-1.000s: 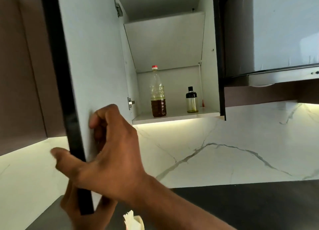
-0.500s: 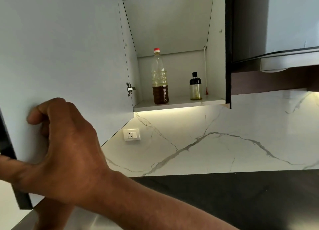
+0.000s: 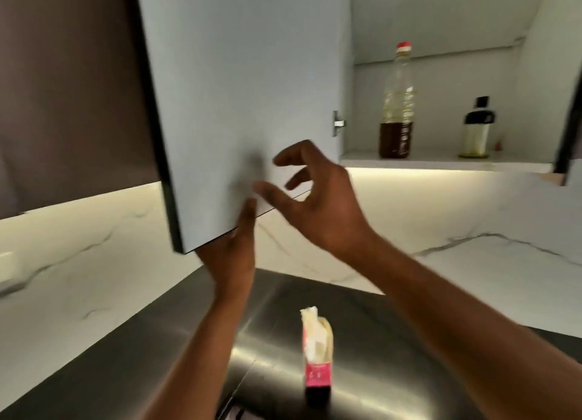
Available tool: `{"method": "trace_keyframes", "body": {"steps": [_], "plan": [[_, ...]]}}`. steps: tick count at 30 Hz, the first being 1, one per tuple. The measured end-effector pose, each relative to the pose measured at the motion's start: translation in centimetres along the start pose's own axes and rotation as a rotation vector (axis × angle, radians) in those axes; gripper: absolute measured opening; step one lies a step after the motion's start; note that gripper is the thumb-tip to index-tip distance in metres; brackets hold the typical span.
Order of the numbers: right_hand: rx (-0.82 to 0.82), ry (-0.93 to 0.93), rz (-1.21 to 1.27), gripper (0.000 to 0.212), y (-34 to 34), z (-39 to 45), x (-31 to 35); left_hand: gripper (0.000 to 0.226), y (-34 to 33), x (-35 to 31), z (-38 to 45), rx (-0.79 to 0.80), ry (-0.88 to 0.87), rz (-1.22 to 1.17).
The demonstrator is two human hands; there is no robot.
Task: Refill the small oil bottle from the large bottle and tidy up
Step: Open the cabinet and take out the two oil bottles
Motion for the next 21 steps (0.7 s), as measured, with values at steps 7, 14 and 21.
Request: {"method": "trace_keyframes", "body": {"steps": [7,14,21], "plan": [[0.034,0.006,-0.057,0.046,-2.2,-0.6,-0.3,0.062,2.4,0.4,1.7,-0.018,0.085,-0.014],[0.083,0.018,-0.067,0.045,-3.2,-0.7,-0.1,0.01,1.8,1.5,-0.2,0.009,0.164,0.102],[-0.023,-0.068,-0.223,0.044,3.8,0.6,-5.0,0.018,-6.2,3.7,-6.3,0.334,0.216,0.25]]}}
Point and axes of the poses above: each hand's wrist, its own z-axis towards the middle knuckle, its own y-axis out of the back of the hand, x = y × z, the point moved 5 cm from there along z, towards the middle knuckle, and after that the axes turned 2 degrees about z, right-handed, at the moved point
